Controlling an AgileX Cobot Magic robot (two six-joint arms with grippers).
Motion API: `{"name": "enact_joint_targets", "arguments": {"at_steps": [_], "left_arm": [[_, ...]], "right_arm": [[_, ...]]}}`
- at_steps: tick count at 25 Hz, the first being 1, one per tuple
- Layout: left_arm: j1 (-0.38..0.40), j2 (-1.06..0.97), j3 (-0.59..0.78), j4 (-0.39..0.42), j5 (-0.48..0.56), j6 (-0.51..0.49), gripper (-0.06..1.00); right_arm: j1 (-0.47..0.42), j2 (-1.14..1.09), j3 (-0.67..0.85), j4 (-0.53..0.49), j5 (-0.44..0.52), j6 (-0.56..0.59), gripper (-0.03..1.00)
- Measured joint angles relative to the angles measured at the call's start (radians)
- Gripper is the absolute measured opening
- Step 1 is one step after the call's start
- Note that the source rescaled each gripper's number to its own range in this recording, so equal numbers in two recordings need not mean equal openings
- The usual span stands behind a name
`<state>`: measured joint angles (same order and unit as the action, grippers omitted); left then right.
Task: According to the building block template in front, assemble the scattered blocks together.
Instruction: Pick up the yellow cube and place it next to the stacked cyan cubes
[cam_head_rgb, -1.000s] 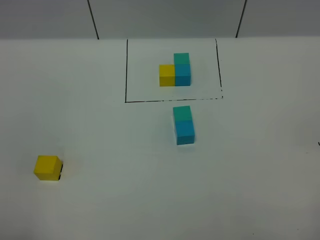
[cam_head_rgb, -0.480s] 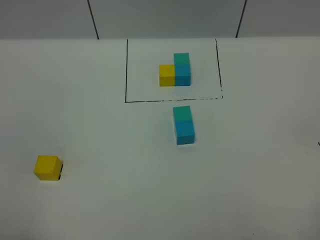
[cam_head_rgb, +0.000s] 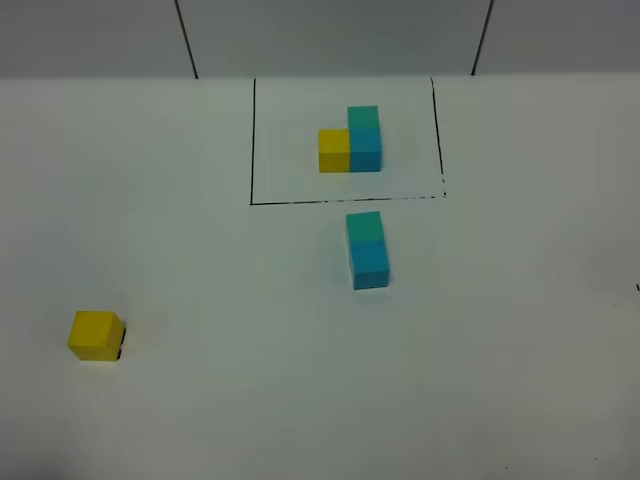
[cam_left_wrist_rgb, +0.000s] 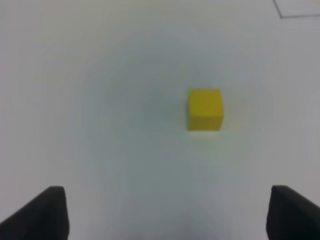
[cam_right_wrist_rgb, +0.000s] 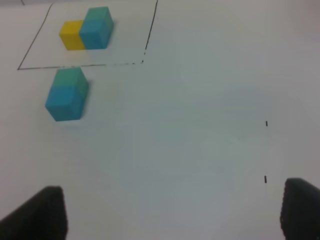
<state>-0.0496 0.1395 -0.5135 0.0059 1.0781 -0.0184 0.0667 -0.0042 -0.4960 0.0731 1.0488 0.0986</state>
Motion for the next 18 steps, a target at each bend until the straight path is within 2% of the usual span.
{"name": "enact_joint_targets", "arguments": {"at_steps": [6, 12, 18], "left_arm": [[0.0, 0.367, -0.089, 0.054, 0.025, -0.029, 0.91], [0.0, 0.731, -0.227, 0.065, 0.016, -0.056, 0.91], [0.001, 0.958, -0.26, -0.034, -0.015, -0.048, 0.91]], "right_arm": [[0.0, 0.0, 0.0, 0.0, 0.0, 0.0, 0.73], [0.0, 0.0, 0.0, 0.0, 0.0, 0.0, 0.73], [0.0, 0.0, 0.0, 0.0, 0.0, 0.0, 0.73]]}}
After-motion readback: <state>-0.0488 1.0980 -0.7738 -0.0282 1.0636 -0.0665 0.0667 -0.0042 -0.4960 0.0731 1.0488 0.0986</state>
